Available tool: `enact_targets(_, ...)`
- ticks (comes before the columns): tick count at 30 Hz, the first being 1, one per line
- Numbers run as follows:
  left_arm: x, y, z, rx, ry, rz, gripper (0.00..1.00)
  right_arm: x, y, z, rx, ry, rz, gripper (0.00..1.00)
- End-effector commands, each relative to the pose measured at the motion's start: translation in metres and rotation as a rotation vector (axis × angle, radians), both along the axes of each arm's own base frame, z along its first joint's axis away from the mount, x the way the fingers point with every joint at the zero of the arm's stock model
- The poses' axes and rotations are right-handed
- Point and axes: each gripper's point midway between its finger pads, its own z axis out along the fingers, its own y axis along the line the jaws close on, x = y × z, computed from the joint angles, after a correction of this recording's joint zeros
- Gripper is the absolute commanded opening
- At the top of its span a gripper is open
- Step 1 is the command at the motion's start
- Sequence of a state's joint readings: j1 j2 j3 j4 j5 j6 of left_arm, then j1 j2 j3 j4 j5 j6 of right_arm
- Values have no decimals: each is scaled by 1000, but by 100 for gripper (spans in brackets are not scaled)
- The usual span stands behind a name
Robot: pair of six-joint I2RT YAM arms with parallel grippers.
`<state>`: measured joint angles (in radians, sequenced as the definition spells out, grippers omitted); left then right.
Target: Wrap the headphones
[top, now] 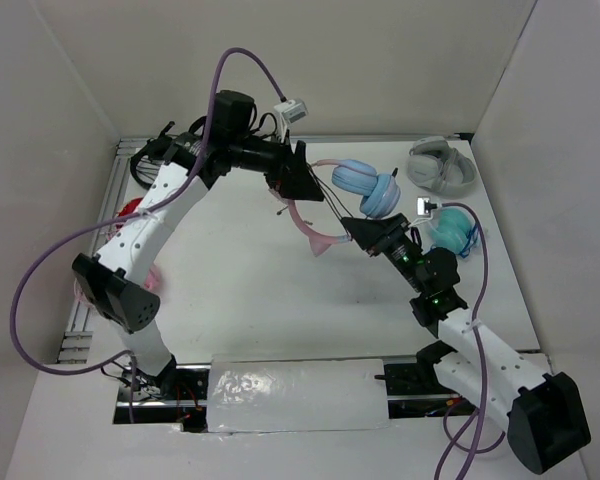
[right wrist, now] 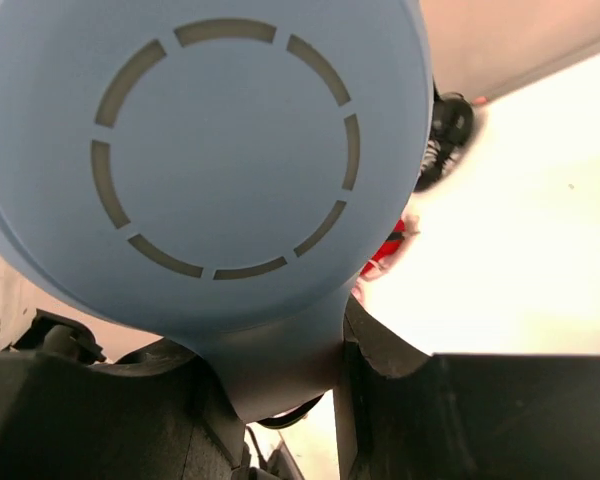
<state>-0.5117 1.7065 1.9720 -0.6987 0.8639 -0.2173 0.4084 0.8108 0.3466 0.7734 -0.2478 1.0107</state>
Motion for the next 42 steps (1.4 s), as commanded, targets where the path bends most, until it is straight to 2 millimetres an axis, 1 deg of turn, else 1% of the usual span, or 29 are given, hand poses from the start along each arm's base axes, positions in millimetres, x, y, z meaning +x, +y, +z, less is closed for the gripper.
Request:
enact_targets(1,28,5,-15,43,66,82,99,-2,-5,45,72,-74,-8,0)
enact_targets(3,37,7,-25,58,94,97,99,1,-9,47,70,-54,-30,0)
enact_targets(5,39,6,-26,47,103,85,99,5,-12,45,58,-27,-50,0)
enact_targets(6,39,5,-25,37,108,71,99,6,-13,46,70,-18,-51,0)
enact_targets(10,34,2,-17,4,92,30,99,14,-15,38,105,31,-45,0)
enact_targets(11,33,3,-16,3,89,30,99,18,-18,34,110,37,-55,0)
enact_targets(15,30,7,-13,2,89,30,99,35,-27,33,127,68,-114,0)
enact_targets(17,28,12,-9,-1,79,37,99,45,-33,32,130,81,-158,0)
enact_targets(18,29,14,-11,1,82,45,99,49,-38,33,133,84,-180,0)
enact_targets(20,30,21,-8,5,69,78,99,57,-45,29,141,104,-216,0)
enact_targets(21,30,23,-13,15,76,90,99,59,-51,27,147,106,-238,0)
enact_targets(23,32,33,-12,23,66,141,99,62,-59,24,154,110,-267,0)
enact_targets(24,32,35,-24,42,94,158,99,63,-65,23,152,107,-283,0)
enact_targets(25,32,43,-17,38,66,193,99,62,-68,20,144,113,-293,0)
enact_targets(26,29,51,-37,62,113,232,100,60,-74,19,138,104,-318,0)
enact_targets(27,28,54,-25,40,74,239,99,58,-78,23,142,94,-326,0)
enact_targets(28,25,57,-26,30,79,242,99,57,-80,18,131,97,-334,0)
enact_targets(29,20,60,-38,35,104,242,99,55,-83,18,130,97,-346,0)
enact_targets(30,14,65,-29,12,81,245,99,52,-90,18,130,98,-367,0)
enact_targets(32,1,70,-31,5,88,247,99,46,-99,21,133,90,-399,0)
enact_targets(33,-2,72,-32,2,92,258,99,44,-103,15,132,98,-416,0)
enact_targets(34,-4,74,-41,13,113,274,99,43,-108,12,140,106,-437,0)
enact_targets(36,-13,78,-36,-1,103,291,99,37,-119,1,154,144,-479,0)
enact_targets(37,-20,80,-41,-1,112,291,99,34,-127,-7,172,181,-512,0)
enact_targets(38,-23,81,-42,-7,125,300,99,31,-132,-10,175,191,-535,0)
enact_targets(39,-26,82,-49,-1,143,307,99,29,-137,-13,175,209,-562,0)
enact_targets(40,-30,85,-47,-7,138,317,99,24,-145,-22,169,252,-606,0)
enact_targets(41,-33,85,-48,-9,147,322,99,21,-149,-27,166,272,-628,0)
enact_targets(42,-35,86,-54,-3,160,330,99,18,-152,-31,169,291,-642,0)
